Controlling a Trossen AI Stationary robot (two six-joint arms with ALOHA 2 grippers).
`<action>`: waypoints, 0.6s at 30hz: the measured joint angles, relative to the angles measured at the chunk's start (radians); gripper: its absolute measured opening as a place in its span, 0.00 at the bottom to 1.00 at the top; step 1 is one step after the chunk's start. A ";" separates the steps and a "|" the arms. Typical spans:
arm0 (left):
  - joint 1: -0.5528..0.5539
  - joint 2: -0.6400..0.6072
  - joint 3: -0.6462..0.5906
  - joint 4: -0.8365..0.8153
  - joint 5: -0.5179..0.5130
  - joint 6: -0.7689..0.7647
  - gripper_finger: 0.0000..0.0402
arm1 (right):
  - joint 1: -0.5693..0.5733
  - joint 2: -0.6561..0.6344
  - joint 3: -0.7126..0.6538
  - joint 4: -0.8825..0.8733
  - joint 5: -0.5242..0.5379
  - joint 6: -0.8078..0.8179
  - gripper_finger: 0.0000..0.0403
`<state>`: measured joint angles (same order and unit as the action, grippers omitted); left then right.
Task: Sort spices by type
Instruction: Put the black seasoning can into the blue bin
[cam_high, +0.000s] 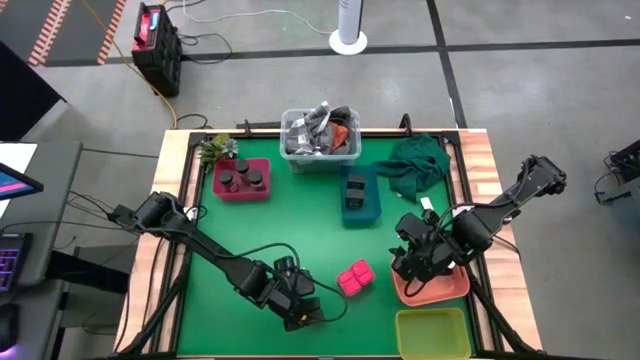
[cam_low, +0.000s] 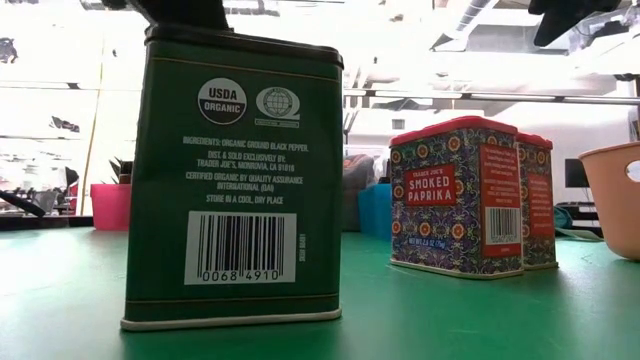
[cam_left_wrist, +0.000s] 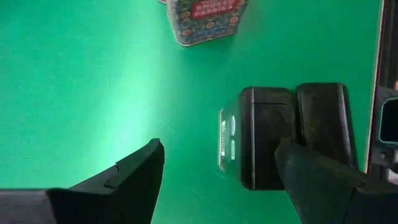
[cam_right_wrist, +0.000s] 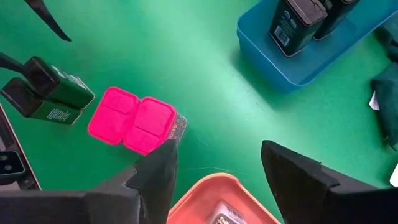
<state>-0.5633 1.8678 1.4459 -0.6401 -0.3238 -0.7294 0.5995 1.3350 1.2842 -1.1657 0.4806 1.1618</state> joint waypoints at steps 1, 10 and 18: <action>0.000 -0.001 0.000 -0.001 0.000 0.000 0.73 | 0.000 0.000 0.000 0.000 0.000 0.000 0.65; 0.014 -0.003 -0.008 -0.045 -0.043 0.011 0.73 | 0.000 0.000 0.000 0.000 0.000 0.000 0.65; 0.043 -0.004 0.019 -0.124 -0.071 0.019 0.73 | 0.000 0.000 0.000 -0.001 0.000 -0.002 0.65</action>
<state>-0.5206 1.8633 1.4653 -0.7637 -0.3950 -0.7102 0.5996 1.3350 1.2842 -1.1667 0.4805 1.1595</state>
